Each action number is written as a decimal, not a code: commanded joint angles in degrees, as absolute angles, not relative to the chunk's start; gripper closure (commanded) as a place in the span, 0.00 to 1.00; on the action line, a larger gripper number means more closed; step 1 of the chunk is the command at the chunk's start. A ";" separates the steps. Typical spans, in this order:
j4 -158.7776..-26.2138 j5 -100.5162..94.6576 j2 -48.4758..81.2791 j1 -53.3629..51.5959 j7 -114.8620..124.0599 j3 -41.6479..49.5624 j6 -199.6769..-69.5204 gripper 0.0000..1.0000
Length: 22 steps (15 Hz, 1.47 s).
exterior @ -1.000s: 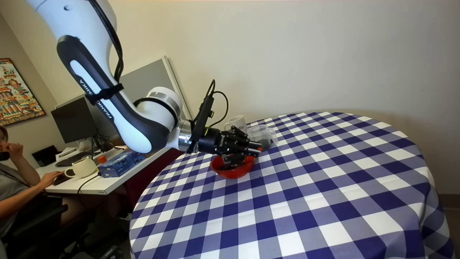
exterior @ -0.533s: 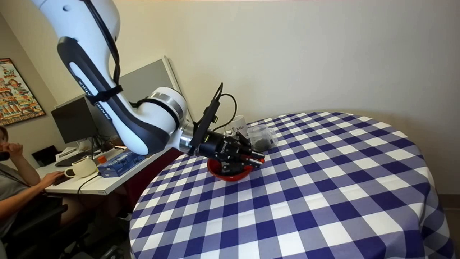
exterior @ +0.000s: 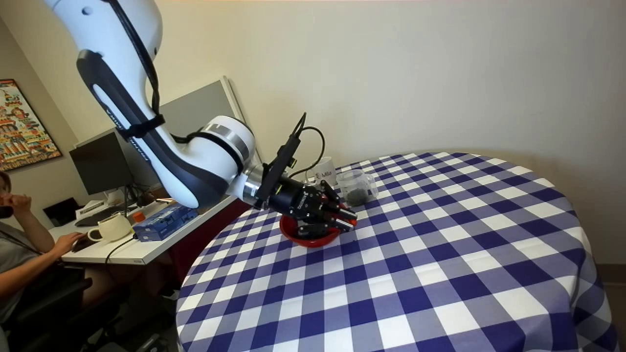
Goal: Use the spoon to scoop up contents in the bowl and pour them in the jug
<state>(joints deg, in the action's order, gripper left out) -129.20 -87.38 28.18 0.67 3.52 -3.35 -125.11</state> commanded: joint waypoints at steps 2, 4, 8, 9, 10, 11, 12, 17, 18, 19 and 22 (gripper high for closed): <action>-129.19 -78.88 26.98 1.35 -4.06 -4.86 -127.42 0.95; -129.26 -75.17 26.22 1.03 -7.93 -5.18 -126.91 0.95; -128.98 -70.28 25.16 0.34 -13.82 -5.49 -125.41 0.95; -128.85 -69.28 24.94 0.21 -15.27 -5.48 -124.88 0.95; -128.73 -68.53 24.76 0.09 -16.52 -5.46 -124.42 0.95; -128.54 -67.77 24.60 -0.02 -17.64 -5.40 -123.93 0.95; -128.36 -67.20 24.48 -0.12 -18.52 -5.35 -123.54 0.95; -127.32 -65.27 24.20 -0.31 -22.34 -5.26 -121.67 0.95; -127.04 -65.07 24.15 -0.33 -22.82 -5.23 -121.35 0.95; -126.77 -64.88 24.14 -0.32 -23.31 -5.21 -121.09 0.95; -125.91 -64.88 24.12 -0.26 -24.29 -5.05 -120.22 0.95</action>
